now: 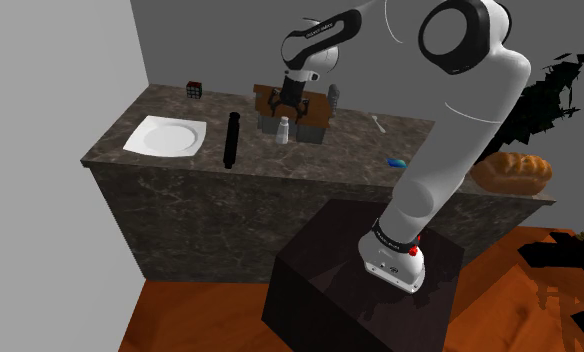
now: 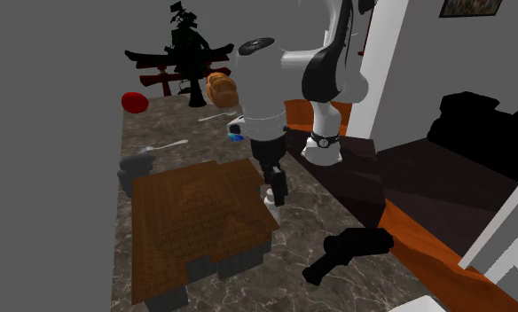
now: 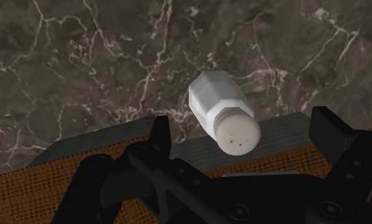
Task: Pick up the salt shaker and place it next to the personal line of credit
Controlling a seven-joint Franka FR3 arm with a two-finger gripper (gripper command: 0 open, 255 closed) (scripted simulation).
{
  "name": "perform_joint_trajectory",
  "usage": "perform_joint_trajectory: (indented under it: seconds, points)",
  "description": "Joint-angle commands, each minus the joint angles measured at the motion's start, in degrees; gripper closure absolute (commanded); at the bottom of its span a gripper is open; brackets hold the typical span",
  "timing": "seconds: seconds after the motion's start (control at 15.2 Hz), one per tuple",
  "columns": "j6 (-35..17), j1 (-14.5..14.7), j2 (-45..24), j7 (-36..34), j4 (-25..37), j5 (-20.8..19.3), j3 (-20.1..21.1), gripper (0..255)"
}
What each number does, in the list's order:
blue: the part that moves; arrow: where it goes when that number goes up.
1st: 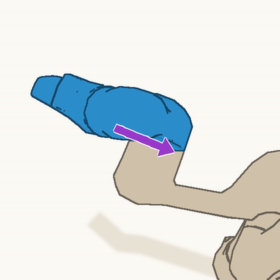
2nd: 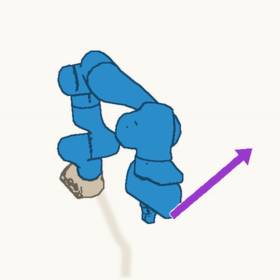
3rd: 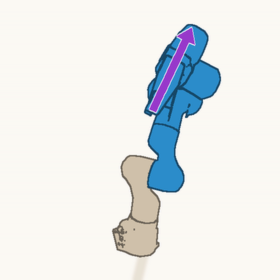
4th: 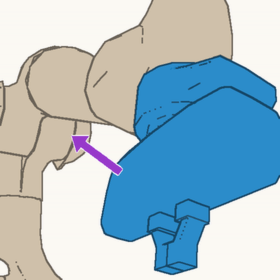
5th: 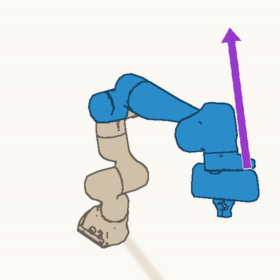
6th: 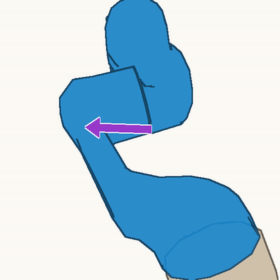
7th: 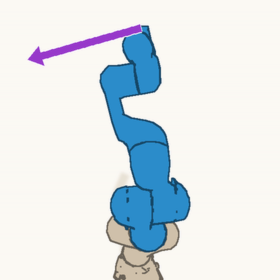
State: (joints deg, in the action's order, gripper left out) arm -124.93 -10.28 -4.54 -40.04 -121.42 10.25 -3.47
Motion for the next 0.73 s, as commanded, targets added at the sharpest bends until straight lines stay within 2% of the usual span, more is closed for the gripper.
perform_joint_trajectory:
  seconds: [0.0, 0.66]
  points:
    - [1.1, 0.1, -0.2, -0.2, 0.1, -0.2, 0.1, 255]
    - [8.3, 0.0, 3.1, -1.6, 4.2, -1.1, -0.1, 255]
